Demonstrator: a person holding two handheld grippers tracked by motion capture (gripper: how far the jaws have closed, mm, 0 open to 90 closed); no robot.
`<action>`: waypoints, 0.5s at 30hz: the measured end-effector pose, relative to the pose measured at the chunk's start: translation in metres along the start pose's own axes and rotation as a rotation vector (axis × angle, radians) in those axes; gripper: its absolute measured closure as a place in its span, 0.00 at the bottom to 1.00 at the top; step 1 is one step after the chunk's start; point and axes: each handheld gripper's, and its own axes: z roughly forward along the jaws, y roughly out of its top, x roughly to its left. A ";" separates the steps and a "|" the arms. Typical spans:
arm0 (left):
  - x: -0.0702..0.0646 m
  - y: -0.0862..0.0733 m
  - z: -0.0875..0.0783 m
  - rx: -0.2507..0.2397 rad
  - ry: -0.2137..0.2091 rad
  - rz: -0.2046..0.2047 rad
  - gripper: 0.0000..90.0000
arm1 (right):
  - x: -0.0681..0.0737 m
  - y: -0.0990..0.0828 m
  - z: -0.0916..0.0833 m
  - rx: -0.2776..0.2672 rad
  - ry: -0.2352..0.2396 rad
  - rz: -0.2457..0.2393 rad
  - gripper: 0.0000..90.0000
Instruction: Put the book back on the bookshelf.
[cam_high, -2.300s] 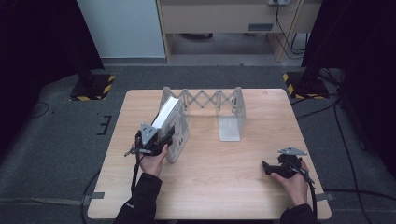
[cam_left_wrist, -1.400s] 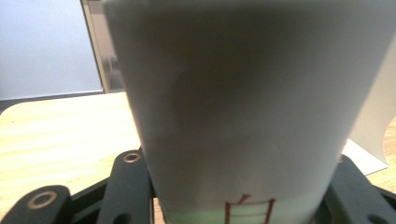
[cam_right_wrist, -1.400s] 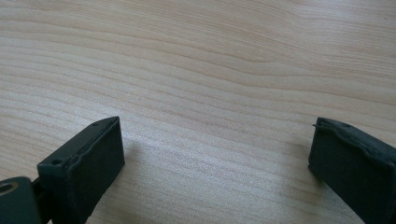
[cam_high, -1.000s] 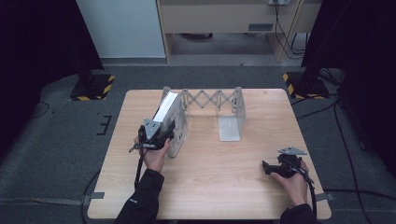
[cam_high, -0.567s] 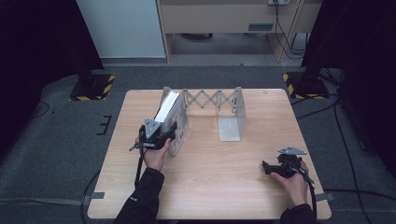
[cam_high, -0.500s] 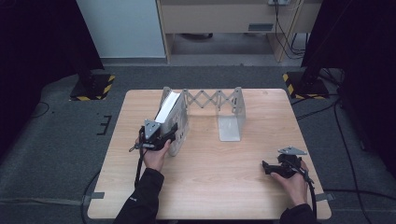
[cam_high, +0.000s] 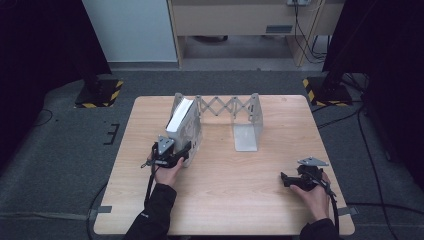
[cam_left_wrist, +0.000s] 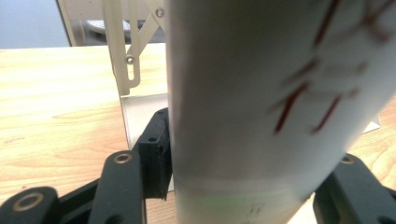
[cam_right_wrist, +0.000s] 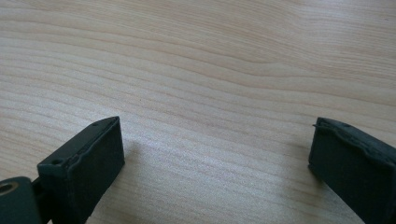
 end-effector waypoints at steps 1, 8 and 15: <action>-0.001 0.000 0.000 0.001 0.007 0.008 0.53 | 0.000 0.000 0.000 -0.002 -0.002 0.000 0.04; -0.004 0.002 0.001 -0.001 0.038 0.048 0.57 | 0.000 0.000 0.000 -0.002 -0.001 0.000 0.04; -0.005 0.005 0.002 0.010 0.058 0.075 0.57 | 0.000 0.000 0.000 -0.001 -0.002 0.002 0.04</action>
